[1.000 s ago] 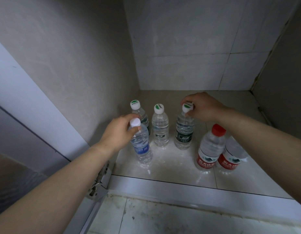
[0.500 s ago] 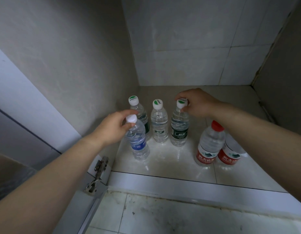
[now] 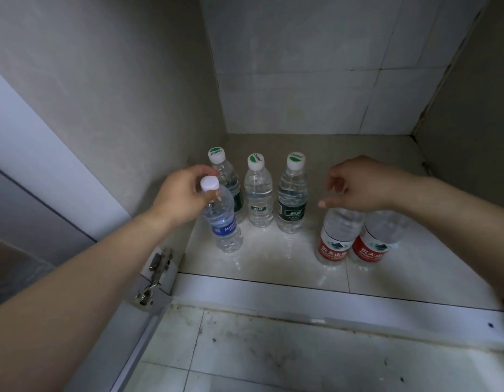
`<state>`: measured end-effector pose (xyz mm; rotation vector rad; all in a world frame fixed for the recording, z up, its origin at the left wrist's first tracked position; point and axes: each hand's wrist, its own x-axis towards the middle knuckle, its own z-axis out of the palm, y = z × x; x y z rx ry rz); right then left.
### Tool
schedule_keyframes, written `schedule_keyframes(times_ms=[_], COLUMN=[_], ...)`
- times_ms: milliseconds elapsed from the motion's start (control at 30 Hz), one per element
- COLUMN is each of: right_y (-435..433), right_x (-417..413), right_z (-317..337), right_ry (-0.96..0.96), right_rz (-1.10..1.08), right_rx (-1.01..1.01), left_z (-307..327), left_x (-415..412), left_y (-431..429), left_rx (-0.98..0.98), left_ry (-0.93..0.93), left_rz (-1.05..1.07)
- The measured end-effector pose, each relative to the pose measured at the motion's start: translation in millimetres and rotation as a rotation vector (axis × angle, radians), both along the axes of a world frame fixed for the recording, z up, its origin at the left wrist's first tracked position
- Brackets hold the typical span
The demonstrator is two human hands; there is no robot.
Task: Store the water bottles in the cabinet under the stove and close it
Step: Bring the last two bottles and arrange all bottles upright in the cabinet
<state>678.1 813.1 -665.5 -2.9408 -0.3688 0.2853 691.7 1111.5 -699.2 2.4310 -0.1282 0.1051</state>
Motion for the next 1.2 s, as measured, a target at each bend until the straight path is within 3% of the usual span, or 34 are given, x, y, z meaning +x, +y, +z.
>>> schedule_keyframes(times_ms=[100,200,333,500,867,1200], right_y=[-5,-12,-19,-8,47,89], right_x=[-9,-14,-17,-18,-4,18], right_z=[3,3,1,2,-4,-27], right_ry=[0.005,-0.014,-0.070,-0.131,-0.142,-0.118], right_rz=[0.001,0.005,0.025,0.050,0.078,0.126], right_rx=[-0.030,-0.054,-0.027,0.123,0.422,0.454], left_z=[10,13,6,-1,1,-3], left_x=[5,9,7,1,0,-2], left_y=[5,11,10,-2,2,0], left_rx=[-0.113,-0.120,-0.074,0.121,0.098,0.129], left_ry=[0.170,0.215,0.124,-0.081,-0.067,-0.082], left_rz=[-0.132,-0.170,-0.105,0.064,-0.028,-0.031])
